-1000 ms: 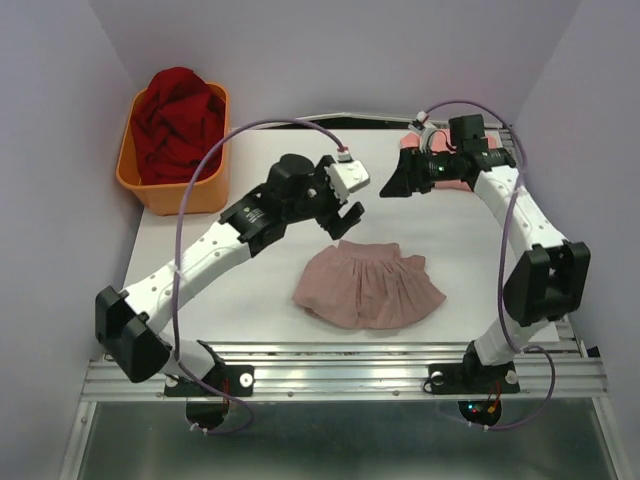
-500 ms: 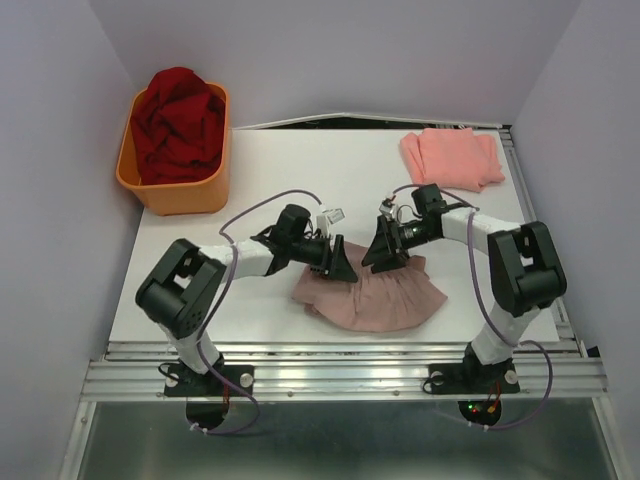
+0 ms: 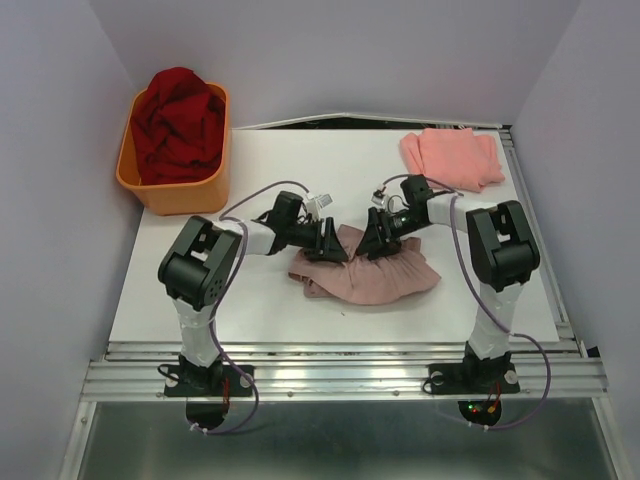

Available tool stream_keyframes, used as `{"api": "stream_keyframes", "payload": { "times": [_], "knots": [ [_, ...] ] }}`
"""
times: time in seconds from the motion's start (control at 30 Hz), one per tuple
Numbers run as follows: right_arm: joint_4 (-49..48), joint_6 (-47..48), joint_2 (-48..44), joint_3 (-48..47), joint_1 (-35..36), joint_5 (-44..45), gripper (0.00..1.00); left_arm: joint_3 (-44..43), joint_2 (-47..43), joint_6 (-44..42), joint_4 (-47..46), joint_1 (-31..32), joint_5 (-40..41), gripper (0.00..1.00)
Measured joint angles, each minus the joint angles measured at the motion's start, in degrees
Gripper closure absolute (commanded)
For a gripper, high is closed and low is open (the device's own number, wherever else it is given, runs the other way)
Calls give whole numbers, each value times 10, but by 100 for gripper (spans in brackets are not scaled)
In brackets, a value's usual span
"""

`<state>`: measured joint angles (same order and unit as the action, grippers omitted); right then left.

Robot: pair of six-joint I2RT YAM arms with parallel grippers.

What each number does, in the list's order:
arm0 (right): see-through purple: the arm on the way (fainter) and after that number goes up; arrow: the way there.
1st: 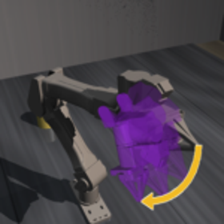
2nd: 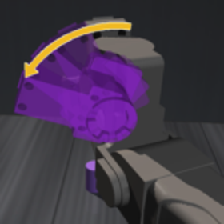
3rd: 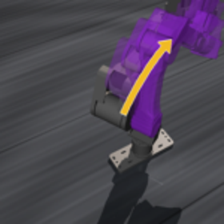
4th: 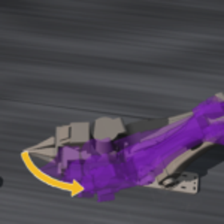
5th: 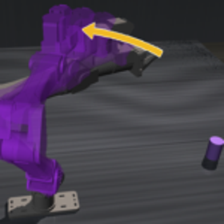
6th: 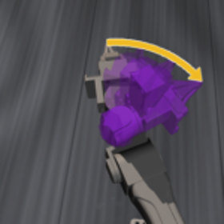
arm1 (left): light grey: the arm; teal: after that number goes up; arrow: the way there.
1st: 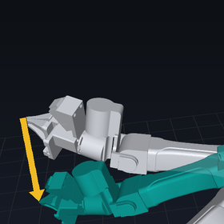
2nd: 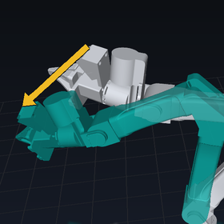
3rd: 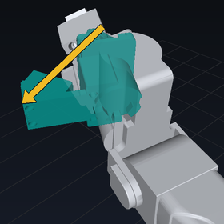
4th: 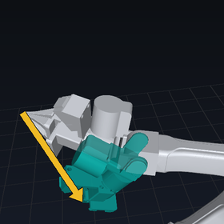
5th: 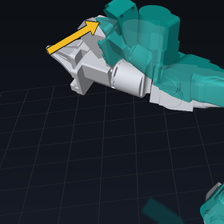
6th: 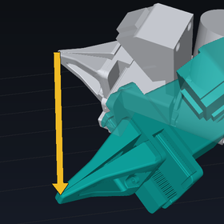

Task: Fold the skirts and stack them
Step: Fold the skirt

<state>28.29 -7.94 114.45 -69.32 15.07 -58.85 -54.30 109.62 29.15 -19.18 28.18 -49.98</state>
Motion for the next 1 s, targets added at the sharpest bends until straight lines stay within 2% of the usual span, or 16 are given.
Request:
{"api": "stream_keyframes", "payload": {
  "times": [0.1, 0.13, 0.2, 0.23, 0.33, 0.4, 0.43, 0.5, 0.63, 0.83, 1.0],
  "knots": [
    [1, -1, -14, -33, 0, 23, 23, -25, -44, -75, 67, 2, 48, 27],
    [4, -3, -26, -40, 0, 31, 19, -32, -78, -106, 95, 5, 71, 22],
    [13, -10, -64, -49, 0, 47, 15, -42, -135, -171, 133, 12, 124, 16],
    [14, -14, -88, -52, 0, 53, 11, -49, -179, -223, 159, 27, 180, 13],
    [18, -41, -203, -47, 0, 88, 0, -63, -300, -332, 192, 116, 307, 9],
    [13, -60, -275, -34, -2, 120, 0, -67, -340, -394, 194, 183, 381, 6],
    [10, -71, -316, -20, -4, 135, 0, -67, -354, -433, 196, 227, 429, 2],
    [11, -90, -381, 11, -11, 168, 0, -67, -354, -468, 200, 271, 474, 2],
    [15, -115, -424, 80, -53, 219, 0, -64, -294, -528, 208, 325, 577, 2],
    [34, -138, -377, 166, -157, 253, 0, -64, -163, -581, 210, 383, 657, 2],
    [43, -140, -353, 179, -165, 250, 0, -65, -94, -603, 175, 396, 675, 4]
  ]
}}
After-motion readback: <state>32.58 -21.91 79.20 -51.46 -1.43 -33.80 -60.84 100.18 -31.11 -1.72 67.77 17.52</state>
